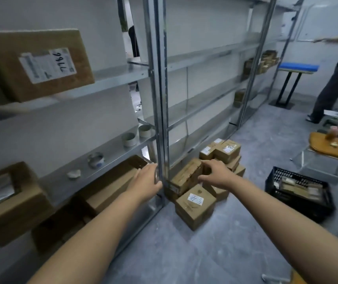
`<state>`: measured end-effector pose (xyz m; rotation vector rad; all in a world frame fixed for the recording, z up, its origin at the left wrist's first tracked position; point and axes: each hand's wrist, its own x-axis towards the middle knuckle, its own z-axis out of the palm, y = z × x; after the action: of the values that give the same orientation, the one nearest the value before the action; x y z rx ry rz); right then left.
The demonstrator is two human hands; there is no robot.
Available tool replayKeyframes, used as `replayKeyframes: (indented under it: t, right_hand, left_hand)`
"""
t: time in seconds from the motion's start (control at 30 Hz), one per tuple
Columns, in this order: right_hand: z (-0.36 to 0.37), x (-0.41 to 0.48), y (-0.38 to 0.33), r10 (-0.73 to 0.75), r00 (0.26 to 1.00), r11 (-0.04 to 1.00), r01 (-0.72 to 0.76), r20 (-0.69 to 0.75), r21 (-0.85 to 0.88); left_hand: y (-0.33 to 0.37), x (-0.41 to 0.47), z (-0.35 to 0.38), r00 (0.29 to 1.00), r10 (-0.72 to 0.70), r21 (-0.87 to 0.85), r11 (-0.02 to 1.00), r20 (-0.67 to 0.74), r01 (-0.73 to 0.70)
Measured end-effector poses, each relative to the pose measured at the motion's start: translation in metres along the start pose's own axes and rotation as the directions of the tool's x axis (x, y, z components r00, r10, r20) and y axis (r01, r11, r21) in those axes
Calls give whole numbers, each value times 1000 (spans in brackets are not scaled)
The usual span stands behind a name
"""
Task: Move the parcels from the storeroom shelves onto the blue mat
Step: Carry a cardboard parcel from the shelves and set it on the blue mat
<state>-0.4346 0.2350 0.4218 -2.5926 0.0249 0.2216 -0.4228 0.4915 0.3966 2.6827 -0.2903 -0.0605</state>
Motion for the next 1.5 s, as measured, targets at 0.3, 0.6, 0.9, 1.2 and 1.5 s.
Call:
replayKeyframes:
  t: [0.3,0.6,0.9,1.2,1.5]
  right_hand:
    - [-32,104,56,221,972,969,-210,-76,130]
    - [-61,190,107,306,947,932,-278,-95,232]
    - [-105,278,240,336,938,919,-309,-78,245]
    - [-154,391,367,318,944,909,-330,90,253]
    - [-110,521,464,326,911,904,-379,254,197]
  left_hand:
    - [20,143,43,991,100,-94,991,84,-92]
    - [65,287,86,973,137,-171,980,187,-105]
    - [148,403,179,946,120,-224,973,301,-52]
    - [222,497,284,917,-63,-308,931,394,196]
    - [212,586,395,866,-197,-400,824,461,400]
